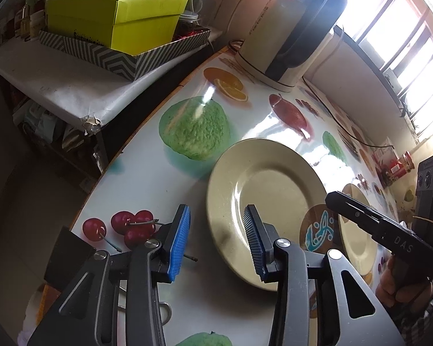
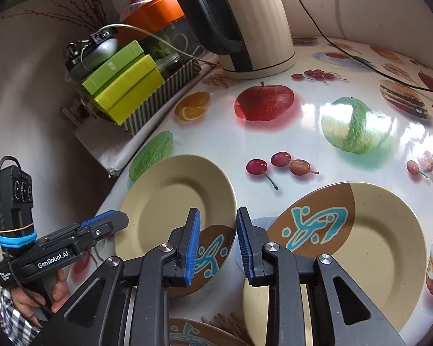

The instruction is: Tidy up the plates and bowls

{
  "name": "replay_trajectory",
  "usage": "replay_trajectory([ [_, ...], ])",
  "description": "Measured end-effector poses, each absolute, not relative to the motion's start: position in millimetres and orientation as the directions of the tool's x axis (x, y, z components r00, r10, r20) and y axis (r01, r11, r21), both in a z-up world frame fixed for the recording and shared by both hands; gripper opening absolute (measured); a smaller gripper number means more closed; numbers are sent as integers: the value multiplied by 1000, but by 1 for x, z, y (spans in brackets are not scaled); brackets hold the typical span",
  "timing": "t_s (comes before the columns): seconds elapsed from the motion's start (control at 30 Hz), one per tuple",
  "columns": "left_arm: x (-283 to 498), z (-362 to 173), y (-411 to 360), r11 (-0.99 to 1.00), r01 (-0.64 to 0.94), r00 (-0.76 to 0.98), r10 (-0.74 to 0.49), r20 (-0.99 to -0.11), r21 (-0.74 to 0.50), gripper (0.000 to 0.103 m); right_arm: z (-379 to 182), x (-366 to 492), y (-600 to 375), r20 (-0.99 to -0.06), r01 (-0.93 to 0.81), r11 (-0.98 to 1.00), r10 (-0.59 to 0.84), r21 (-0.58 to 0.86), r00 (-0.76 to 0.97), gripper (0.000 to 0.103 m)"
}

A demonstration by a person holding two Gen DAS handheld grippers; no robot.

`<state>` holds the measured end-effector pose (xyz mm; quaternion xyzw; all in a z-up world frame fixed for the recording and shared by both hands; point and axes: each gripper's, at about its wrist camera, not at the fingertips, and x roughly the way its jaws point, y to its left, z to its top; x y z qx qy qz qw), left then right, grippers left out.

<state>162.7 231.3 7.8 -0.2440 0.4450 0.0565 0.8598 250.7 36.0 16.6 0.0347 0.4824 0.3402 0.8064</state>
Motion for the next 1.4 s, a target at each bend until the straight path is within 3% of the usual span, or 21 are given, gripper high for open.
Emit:
replay_trajectory([
  [0.43, 164, 4, 237, 861, -322, 600, -136, -788, -394, 39, 7, 257, 36, -758, -479, 773, 586, 416, 286, 20],
  [0.9, 165, 1, 239, 843, -322, 606, -165, -778, -430, 18, 2, 260, 34, -756, -458, 773, 593, 439, 277, 14],
  [1.4, 167, 1, 238, 842, -332, 604, -158, -781, -426, 18, 2, 260, 34, -755, -455, 773, 595, 442, 277, 14],
])
